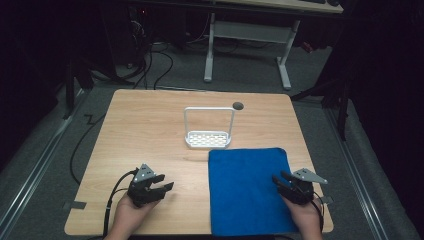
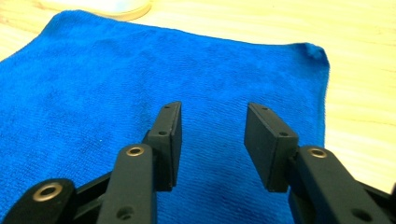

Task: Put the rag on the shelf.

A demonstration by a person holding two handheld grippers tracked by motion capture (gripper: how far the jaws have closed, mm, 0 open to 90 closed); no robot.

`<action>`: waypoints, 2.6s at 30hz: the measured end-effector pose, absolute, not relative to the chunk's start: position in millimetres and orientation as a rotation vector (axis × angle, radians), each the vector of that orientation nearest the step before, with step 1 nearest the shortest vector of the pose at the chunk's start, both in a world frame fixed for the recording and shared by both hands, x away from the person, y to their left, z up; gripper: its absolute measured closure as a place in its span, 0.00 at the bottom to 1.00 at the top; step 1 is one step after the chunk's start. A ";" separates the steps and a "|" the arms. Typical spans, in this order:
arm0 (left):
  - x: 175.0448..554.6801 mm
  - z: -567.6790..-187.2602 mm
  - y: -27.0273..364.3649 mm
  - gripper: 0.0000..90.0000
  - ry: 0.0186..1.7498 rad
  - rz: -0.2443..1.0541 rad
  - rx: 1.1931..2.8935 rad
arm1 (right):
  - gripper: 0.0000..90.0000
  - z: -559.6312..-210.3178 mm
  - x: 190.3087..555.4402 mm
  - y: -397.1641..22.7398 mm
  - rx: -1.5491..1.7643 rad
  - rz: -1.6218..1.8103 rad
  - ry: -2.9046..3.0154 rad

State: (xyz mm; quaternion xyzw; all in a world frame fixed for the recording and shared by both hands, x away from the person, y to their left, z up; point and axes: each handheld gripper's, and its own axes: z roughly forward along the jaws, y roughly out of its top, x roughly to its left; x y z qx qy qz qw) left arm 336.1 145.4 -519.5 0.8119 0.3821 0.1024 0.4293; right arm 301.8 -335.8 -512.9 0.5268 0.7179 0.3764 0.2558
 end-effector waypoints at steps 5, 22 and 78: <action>335.7 -520.2 143.3 0.57 0.951 0.255 2.026 | 0.66 -511.3 299.9 -337.5 1.438 1.031 1.948; 330.3 -518.5 117.2 0.81 0.890 0.171 2.017 | 0.67 -510.0 299.4 -346.2 1.445 1.032 1.946; 324.1 -531.8 132.7 1.00 0.835 0.118 2.140 | 1.00 -525.7 305.2 -264.8 1.144 0.929 2.318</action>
